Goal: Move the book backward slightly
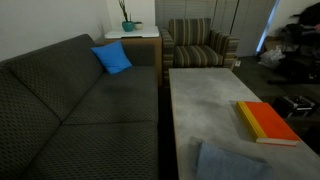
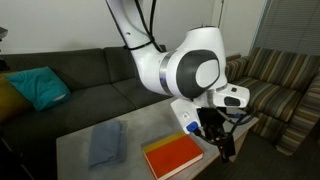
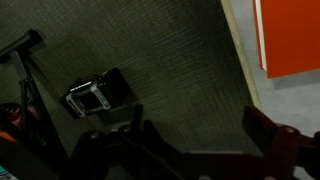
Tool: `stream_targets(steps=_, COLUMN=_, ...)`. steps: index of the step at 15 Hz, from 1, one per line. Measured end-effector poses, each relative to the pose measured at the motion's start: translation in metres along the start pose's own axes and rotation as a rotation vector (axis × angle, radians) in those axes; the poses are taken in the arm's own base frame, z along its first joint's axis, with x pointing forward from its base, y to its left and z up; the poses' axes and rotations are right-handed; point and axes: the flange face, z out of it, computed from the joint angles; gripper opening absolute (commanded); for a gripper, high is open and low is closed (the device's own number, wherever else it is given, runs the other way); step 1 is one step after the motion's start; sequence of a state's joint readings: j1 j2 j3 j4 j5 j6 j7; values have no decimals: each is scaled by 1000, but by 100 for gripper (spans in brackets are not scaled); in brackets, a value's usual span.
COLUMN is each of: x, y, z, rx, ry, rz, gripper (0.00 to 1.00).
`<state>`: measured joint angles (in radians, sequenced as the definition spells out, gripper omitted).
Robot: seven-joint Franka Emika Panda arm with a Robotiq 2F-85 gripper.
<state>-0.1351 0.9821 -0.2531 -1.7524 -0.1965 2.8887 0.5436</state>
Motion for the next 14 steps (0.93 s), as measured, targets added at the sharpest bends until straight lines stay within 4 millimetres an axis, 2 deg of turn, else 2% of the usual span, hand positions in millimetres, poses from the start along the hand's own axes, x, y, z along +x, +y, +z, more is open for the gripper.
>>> stream_targets(steps=9, x=6, y=-11, z=62, rx=16, ry=-31, rz=-47, gripper=100)
stream_targets(steps=14, x=-2, y=-12, z=100, rx=-2, ry=-65, rz=-76, gripper=100)
